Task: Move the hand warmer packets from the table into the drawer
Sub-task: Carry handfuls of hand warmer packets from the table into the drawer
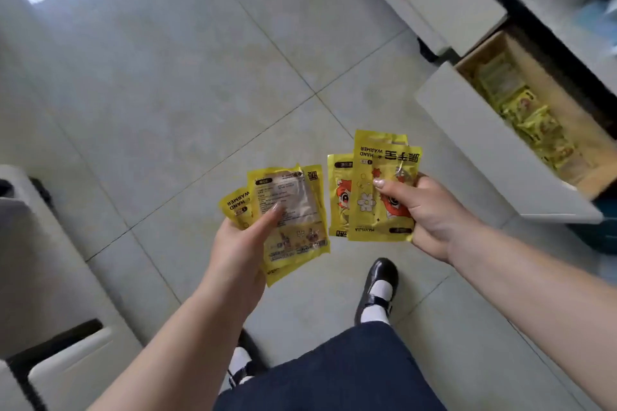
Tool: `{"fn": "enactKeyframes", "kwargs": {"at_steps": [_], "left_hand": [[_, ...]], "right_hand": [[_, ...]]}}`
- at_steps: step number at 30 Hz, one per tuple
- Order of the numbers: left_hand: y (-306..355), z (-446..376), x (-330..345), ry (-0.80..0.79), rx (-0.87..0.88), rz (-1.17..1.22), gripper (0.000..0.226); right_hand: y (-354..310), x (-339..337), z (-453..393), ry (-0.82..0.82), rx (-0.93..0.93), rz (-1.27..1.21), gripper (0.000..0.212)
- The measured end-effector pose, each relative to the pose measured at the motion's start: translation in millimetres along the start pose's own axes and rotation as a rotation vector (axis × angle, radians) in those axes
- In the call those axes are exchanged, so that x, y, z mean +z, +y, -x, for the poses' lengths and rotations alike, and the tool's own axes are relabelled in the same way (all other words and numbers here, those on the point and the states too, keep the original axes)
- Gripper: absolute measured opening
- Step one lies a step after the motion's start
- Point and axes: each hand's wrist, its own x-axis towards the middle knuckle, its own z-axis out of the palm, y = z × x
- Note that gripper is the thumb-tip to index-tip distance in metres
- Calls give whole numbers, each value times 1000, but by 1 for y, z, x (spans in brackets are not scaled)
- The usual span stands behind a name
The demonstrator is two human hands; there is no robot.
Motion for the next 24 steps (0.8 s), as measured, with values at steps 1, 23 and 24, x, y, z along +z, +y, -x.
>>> {"fn": "enactKeyframes", "kwargs": {"at_steps": [1, 23, 24], "left_hand": [[-6, -8, 33, -36, -16, -49, 29], [-137, -81, 457, -328, -233, -670, 11], [-137, -82, 461, -327, -233, -674, 11]], "right_hand": [[-3, -32, -3, 40, 1, -45, 25], [19, -421, -21, 472, 74, -690, 28], [19, -422, -21, 476, 77, -703, 28]]}}
